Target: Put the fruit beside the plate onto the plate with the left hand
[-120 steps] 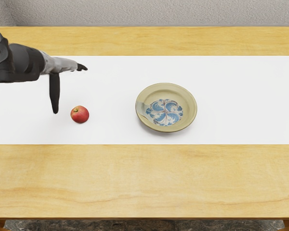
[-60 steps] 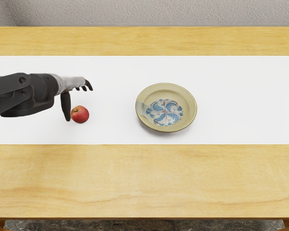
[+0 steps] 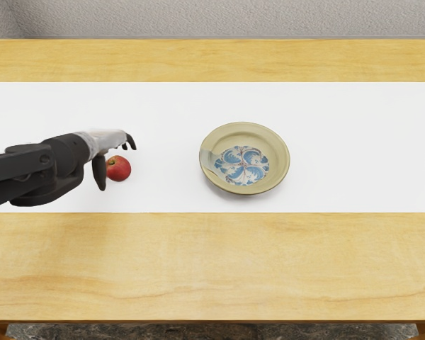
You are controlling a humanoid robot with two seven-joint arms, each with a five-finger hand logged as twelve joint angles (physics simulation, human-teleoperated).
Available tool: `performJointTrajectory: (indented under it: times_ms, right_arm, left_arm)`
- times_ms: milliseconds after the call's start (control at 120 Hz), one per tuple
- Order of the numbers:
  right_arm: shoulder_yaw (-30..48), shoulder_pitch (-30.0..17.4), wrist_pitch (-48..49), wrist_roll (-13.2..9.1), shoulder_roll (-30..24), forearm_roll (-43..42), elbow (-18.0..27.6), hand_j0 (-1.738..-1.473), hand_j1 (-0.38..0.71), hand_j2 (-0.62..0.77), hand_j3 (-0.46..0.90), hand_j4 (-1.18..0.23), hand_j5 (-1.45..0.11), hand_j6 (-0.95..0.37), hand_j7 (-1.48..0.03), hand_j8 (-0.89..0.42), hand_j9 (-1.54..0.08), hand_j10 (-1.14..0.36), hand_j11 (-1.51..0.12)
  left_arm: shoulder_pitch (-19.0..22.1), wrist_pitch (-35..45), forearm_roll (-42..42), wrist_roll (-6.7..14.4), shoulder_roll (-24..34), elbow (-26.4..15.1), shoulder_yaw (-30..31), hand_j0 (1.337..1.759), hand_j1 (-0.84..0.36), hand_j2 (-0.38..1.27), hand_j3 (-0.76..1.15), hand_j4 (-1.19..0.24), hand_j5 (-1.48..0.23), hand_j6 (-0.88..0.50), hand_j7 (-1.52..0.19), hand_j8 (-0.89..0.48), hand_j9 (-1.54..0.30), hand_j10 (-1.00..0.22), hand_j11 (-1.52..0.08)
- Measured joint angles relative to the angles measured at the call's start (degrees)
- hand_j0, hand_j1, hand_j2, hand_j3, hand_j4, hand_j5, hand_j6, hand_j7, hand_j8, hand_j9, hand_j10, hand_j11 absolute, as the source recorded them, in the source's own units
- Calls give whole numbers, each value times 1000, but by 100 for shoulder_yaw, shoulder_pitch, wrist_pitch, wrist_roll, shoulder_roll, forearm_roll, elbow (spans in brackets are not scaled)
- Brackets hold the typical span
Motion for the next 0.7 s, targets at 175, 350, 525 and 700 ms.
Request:
performJointTrajectory:
  times_ms: [175, 350, 525, 700]
  right_arm:
    - [0, 0, 0, -2, 0, 1, 4, -1658, -331, -3, 0, -15, -20, -15, -20, -15, -20, -15, -20]
    - [0, 0, 0, -1, 0, 3, 5, -1658, -331, -3, 0, -15, -20, -15, -20, -15, -20, -15, -20]
    - [0, 0, 0, 1, 0, 1, 5, -1658, -331, -3, 0, -15, -20, -15, -20, -15, -20, -15, -20]
    - [0, 0, 0, 0, 0, 0, 7, -1658, -331, -3, 0, -15, -20, -15, -20, -15, -20, -15, -20]
  left_arm:
    - [-24, 32, 41, 0, -5, 30, 25, 1658, -17, 65, 0, -311, -400, -312, -400, -312, -400, -311, -400]
    - [-12, 42, 114, 0, -130, 102, 33, 1658, -50, 70, 0, -338, -436, -339, -435, -339, -435, -338, -435]
    - [55, 34, 115, 0, -296, 224, 46, 1658, -88, 77, 0, -370, -477, -371, -477, -371, -477, -370, -476]
    - [47, 31, -233, 0, -252, 246, 96, 1658, -135, 85, 0, -411, -526, -412, -526, -383, -528, -409, -528]
